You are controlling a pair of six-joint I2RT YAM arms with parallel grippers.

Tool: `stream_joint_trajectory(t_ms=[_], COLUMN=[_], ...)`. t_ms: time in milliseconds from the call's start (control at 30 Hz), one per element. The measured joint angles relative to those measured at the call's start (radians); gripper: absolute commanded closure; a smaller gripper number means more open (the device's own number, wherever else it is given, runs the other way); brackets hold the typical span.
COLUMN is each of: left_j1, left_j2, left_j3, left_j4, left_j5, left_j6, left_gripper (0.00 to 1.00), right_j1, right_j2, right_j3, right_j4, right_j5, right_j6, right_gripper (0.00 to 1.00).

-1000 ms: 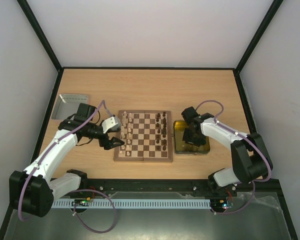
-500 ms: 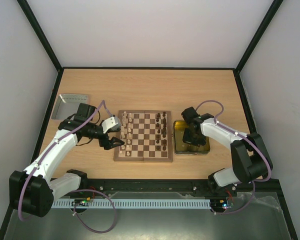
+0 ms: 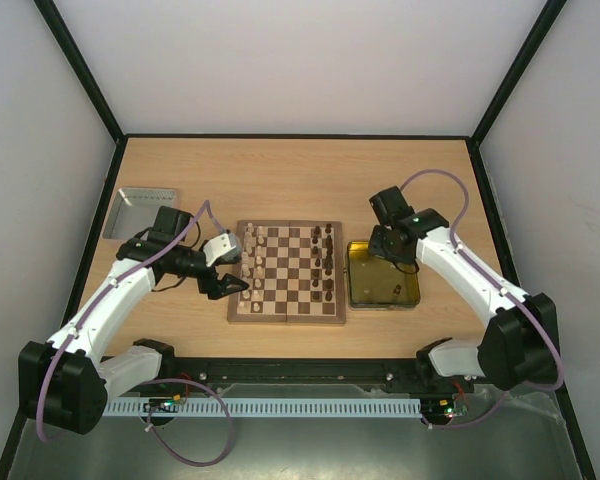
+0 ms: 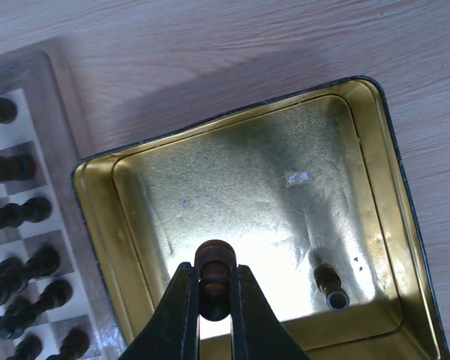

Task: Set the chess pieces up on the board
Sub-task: Pick up the chess piece from the storage box, then place the chess piece on the chessboard.

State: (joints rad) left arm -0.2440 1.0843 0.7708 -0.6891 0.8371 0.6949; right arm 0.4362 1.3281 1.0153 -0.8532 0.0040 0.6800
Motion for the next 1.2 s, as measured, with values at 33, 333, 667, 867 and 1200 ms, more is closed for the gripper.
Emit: stream_joint_trajectory(t_ms=[33, 333, 667, 867, 1200], left_j1=[0.0, 0.0, -0.004, -0.004, -0.004], left_j2=[0.0, 0.0, 0.0, -0.005, -0.008], left_j3=[0.0, 0.0, 0.0, 0.0, 0.0], left_j4=[0.0, 0.006, 0.007, 0.007, 0.007], left_j5=[0.0, -0.003, -0.009, -0.014, -0.017], left_j6=[0.0, -0.008, -0.008, -0.01, -0.01], left_gripper=[0.17, 0.17, 0.16, 0.16, 0.16], right_j1=[0.007, 0.312, 0.533, 0.616, 0.659], right_j2=[-0.008, 0.014, 0.074, 0.132, 0.192], right_j3=[0.011, 0.065, 0.091, 0.091, 0.09], right_j4=[-0.009, -0.078, -0.1, -0.09, -0.056], right_j5=[0.002, 0.017, -0.014, -0.043, -0.077], right_j6=[0.0, 0.06, 0.157, 0.185, 0.196], right_gripper=[0.98, 0.98, 0.98, 0.98, 0.98])
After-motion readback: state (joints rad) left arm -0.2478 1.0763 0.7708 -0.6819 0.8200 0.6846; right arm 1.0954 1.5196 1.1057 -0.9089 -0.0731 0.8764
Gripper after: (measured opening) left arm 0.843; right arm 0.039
